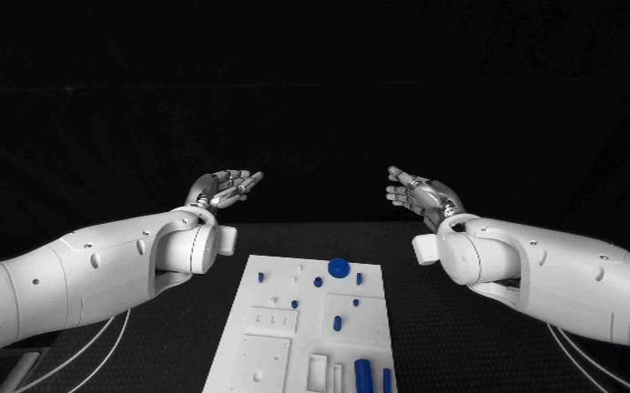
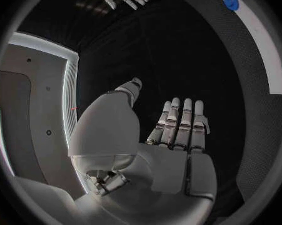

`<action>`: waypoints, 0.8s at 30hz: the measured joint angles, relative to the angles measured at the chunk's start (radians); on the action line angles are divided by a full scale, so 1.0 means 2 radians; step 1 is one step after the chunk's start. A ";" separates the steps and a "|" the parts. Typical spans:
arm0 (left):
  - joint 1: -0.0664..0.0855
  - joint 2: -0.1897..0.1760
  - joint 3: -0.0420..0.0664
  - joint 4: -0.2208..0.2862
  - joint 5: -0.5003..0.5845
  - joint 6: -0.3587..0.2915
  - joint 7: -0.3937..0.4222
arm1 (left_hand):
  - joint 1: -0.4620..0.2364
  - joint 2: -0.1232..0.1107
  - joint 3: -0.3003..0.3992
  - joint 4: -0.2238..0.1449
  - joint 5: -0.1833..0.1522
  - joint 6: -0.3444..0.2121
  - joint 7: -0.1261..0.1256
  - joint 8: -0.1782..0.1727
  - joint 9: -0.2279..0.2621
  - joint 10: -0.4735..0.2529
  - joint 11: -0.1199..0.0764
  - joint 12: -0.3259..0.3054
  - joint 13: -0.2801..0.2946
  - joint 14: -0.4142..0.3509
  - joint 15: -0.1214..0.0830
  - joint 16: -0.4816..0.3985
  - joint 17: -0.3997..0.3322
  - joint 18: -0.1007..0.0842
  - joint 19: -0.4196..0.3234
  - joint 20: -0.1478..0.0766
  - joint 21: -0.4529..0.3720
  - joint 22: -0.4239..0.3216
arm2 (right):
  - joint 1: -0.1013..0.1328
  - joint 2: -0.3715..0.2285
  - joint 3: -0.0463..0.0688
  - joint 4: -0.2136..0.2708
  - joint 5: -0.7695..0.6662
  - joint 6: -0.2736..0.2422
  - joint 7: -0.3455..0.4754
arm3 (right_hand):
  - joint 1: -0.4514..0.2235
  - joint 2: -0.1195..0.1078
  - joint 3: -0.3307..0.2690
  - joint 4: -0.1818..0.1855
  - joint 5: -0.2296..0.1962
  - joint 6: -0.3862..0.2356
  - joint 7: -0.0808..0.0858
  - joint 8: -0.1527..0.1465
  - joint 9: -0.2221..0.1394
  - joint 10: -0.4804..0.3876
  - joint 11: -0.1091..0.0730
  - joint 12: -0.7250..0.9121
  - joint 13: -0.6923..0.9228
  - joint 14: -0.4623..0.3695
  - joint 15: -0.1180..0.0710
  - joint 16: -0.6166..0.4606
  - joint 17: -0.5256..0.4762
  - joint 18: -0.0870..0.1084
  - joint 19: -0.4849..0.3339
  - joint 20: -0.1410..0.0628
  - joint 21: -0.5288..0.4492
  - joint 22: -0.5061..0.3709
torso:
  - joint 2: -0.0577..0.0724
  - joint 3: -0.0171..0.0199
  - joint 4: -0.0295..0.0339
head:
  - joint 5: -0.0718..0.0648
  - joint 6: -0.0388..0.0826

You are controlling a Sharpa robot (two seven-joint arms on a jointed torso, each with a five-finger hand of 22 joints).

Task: Assemble the parts on the task board

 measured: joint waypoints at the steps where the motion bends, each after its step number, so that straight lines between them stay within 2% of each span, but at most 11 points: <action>1: 0.003 0.001 -0.002 -0.004 0.000 0.005 -0.006 | 0.014 -0.002 0.004 0.004 0.002 0.007 0.001 0.004 0.004 0.008 0.000 0.000 0.001 0.008 0.001 0.004 0.004 0.000 0.006 0.001 0.003 0.006 | 0.006 0.000 -0.004 -0.006 -0.001 0.013 -0.010 | 0.007 0.000 0.000 0.000 0.000 0.003 0.000 0.000 0.001 0.003 0.000 0.000 0.000 0.001 0.001 0.002 0.001 0.000 0.000 0.000 0.000 0.005 | 0.000 0.0000 0.0000 | 0.000 0.000; 3: 0.006 0.002 -0.004 -0.008 0.000 0.015 -0.016 | 0.019 -0.003 0.006 0.006 0.002 0.009 0.002 0.005 0.007 0.011 0.001 0.000 0.001 0.010 0.001 0.006 0.006 0.000 0.008 0.001 0.003 0.008 | 0.017 0.000 -0.010 -0.018 -0.003 0.042 -0.032 | 0.016 0.000 -0.001 -0.006 -0.004 0.003 -0.001 0.003 0.002 0.006 0.001 0.000 0.001 0.004 0.003 0.002 0.003 0.000 0.002 0.002 0.000 0.011 | 0.000 0.0000 0.0000 | 0.000 0.000; 7: 0.006 0.002 -0.005 -0.009 -0.001 0.025 -0.028 | 0.019 -0.003 0.006 0.006 0.002 0.009 0.002 0.005 0.007 0.011 0.001 0.000 0.001 0.010 0.001 0.006 0.006 0.000 0.008 0.001 0.003 0.009 | 0.030 -0.001 -0.018 -0.032 -0.008 0.087 -0.066 | 0.036 -0.001 -0.004 -0.017 -0.010 0.008 0.000 0.006 0.004 0.014 0.003 0.001 0.001 0.008 0.005 0.005 0.005 0.000 0.004 0.004 0.002 0.020 | 0.000 0.0000 0.0000 | 0.000 0.000; 12: 0.006 0.002 -0.005 -0.009 -0.001 0.032 -0.035 | 0.022 0.000 0.006 0.006 0.002 0.012 0.004 0.006 0.008 0.017 0.003 0.002 0.002 0.017 0.001 0.010 0.009 0.000 0.010 -0.002 0.007 0.009 | 0.036 -0.001 -0.022 -0.040 -0.012 0.121 -0.092 | 0.063 -0.005 -0.002 -0.040 -0.014 0.020 0.001 0.011 0.004 0.027 0.007 0.004 0.002 0.019 0.011 0.011 0.007 0.000 0.012 0.006 0.003 0.038 | 0.000 -0.0001 0.0000 | 0.000 0.000; 13: 0.005 0.001 -0.005 -0.009 -0.002 0.035 -0.036 | 0.024 0.002 0.005 0.005 0.002 0.013 0.006 0.008 0.009 0.019 0.005 0.004 0.002 0.020 0.000 0.012 0.010 0.000 0.012 -0.003 0.010 0.009 | 0.036 0.008 -0.022 -0.054 -0.026 0.125 -0.094 | 0.067 -0.007 -0.001 -0.045 -0.014 0.023 0.001 0.012 0.004 0.031 0.008 0.005 0.002 0.022 0.013 0.012 0.007 0.000 0.016 0.006 0.005 0.045 | 0.000 -0.0002 0.0001 | 0.000 -0.002; 14: 0.003 0.000 -0.005 -0.008 -0.004 0.040 -0.036 | 0.028 0.006 0.002 0.002 0.002 0.018 0.011 0.011 0.010 0.028 0.008 0.008 0.004 0.029 0.001 0.017 0.012 0.000 0.020 -0.006 0.014 0.009 | 0.035 0.019 -0.023 -0.074 -0.047 0.126 -0.096 | 0.074 -0.008 0.002 -0.052 -0.014 0.028 0.001 0.015 0.005 0.037 0.008 0.006 0.003 0.026 0.014 0.014 0.008 0.004 0.021 0.006 0.005 0.054 | 0.000 -0.0003 0.0005 | 0.000 -0.003; 16: 0.001 -0.005 -0.005 -0.006 -0.009 0.046 -0.036 | 0.035 0.013 -0.005 -0.001 0.007 0.034 0.017 0.019 0.014 0.044 0.014 0.015 0.006 0.039 0.004 0.023 0.015 0.000 0.028 -0.012 0.020 0.009 | 0.035 0.029 -0.022 -0.089 -0.082 0.125 -0.097 | 0.083 -0.011 0.008 -0.063 -0.016 0.039 0.002 0.020 0.006 0.048 0.009 0.011 0.004 0.037 0.015 0.019 0.009 0.008 0.032 0.006 0.008 0.064 | 0.000 -0.0009 0.0012 | 0.000 -0.006; 17: 0.001 -0.007 -0.005 -0.005 -0.012 0.048 -0.036 | 0.042 0.020 -0.013 -0.004 0.028 0.048 0.020 0.025 0.015 0.057 0.019 0.019 0.008 0.049 0.006 0.029 0.017 0.000 0.042 -0.016 0.026 0.009 | 0.035 0.031 -0.022 -0.092 -0.100 0.125 -0.097 | 0.086 -0.015 0.012 -0.071 -0.017 0.047 0.002 0.023 0.006 0.057 0.008 0.014 0.005 0.045 0.015 0.023 0.011 0.009 0.040 0.006 0.009 0.069 | 0.000 -0.0011 0.0012 | 0.001 -0.008; 19: 0.000 -0.012 -0.005 -0.001 -0.017 0.053 -0.036 | 0.055 0.033 -0.025 -0.012 0.048 0.073 0.023 0.035 0.018 0.086 0.022 0.031 0.012 0.088 0.004 0.050 0.026 0.001 0.079 -0.028 0.044 0.009 | 0.032 0.037 -0.021 -0.099 -0.146 0.122 -0.095 | 0.092 -0.020 0.023 -0.083 -0.018 0.062 0.004 0.029 0.007 0.073 0.006 0.018 0.006 0.061 0.014 0.031 0.013 0.020 0.056 0.006 0.012 0.074 | 0.001 -0.0012 0.0017 | 0.002 -0.008; 20: 0.000 -0.013 -0.005 0.001 -0.019 0.055 -0.036 | 0.065 0.038 -0.032 -0.020 0.053 0.087 0.026 0.040 0.018 0.103 0.023 0.038 0.015 0.110 0.000 0.061 0.030 0.008 0.101 -0.033 0.055 0.009 | 0.030 0.039 -0.021 -0.102 -0.165 0.121 -0.094 | 0.097 -0.022 0.032 -0.091 -0.021 0.074 0.005 0.033 0.008 0.086 0.003 0.022 0.007 0.073 0.011 0.036 0.015 0.021 0.068 0.006 0.015 0.076 | 0.001 -0.0012 0.0019 | 0.002 -0.009; 24: 0.001 -0.020 -0.005 0.014 -0.026 0.069 -0.036 | 0.094 0.048 -0.056 -0.038 0.058 0.119 0.028 0.043 0.012 0.146 0.019 0.050 0.018 0.165 -0.011 0.084 0.044 0.023 0.152 -0.045 0.080 0.009 | 0.028 0.050 -0.022 -0.117 -0.249 0.115 -0.091 | 0.107 -0.031 0.068 -0.118 -0.035 0.113 0.011 0.044 0.008 0.127 -0.008 0.031 0.009 0.118 -0.003 0.054 0.022 0.043 0.113 0.006 0.022 0.076 | 0.005 -0.0015 0.0034 | 0.003 -0.010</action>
